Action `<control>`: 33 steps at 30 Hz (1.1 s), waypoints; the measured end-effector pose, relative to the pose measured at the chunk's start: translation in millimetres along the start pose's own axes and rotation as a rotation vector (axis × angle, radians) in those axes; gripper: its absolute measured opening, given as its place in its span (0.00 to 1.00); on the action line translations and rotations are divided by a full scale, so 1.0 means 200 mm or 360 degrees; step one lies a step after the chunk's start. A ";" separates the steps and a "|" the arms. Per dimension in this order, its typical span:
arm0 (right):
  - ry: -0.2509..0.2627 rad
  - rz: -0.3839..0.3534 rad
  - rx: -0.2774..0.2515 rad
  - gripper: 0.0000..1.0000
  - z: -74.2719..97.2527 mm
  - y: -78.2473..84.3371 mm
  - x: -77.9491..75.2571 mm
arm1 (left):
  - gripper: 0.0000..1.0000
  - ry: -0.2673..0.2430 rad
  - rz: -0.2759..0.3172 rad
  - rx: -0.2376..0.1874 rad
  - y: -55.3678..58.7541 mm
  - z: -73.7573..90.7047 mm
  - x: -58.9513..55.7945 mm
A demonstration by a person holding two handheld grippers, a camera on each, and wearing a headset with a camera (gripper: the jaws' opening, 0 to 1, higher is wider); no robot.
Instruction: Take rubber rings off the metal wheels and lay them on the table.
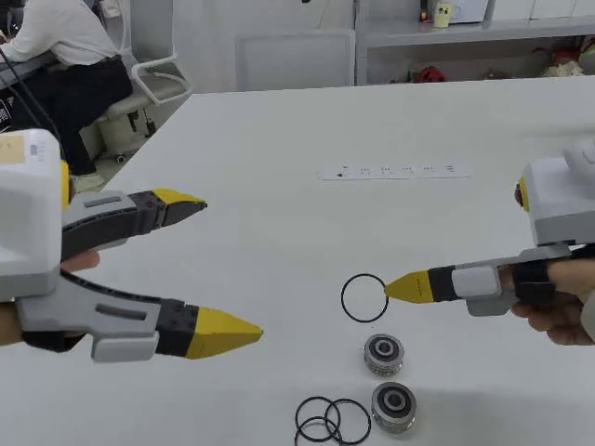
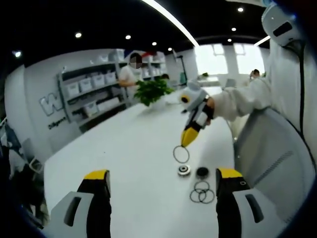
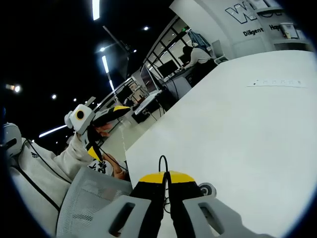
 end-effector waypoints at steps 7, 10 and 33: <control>-0.0038 0.0001 0.0117 0.00 -0.06 0.07 0.03 | 0.92 -0.0024 0.0074 0.0032 0.09 0.11 -0.06; -0.0049 0.0001 0.0174 0.00 -0.09 0.10 0.03 | 0.92 -0.0035 0.0117 0.0034 0.13 0.13 -0.09; -0.0084 -0.0008 0.0693 0.00 -0.18 0.41 0.01 | 0.93 -0.0020 0.0237 0.0098 0.26 0.14 -0.18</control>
Point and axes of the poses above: the centre of the closed fingertips' face, and the gripper's own axes: z roughly backward along the fingers, x roughly to its left, y roughly out of its underside, the point moved 4 cm from there along z, roughly backward along the fingers, and after that the axes turned 9 degrees about -y, right-handed, at the moved point
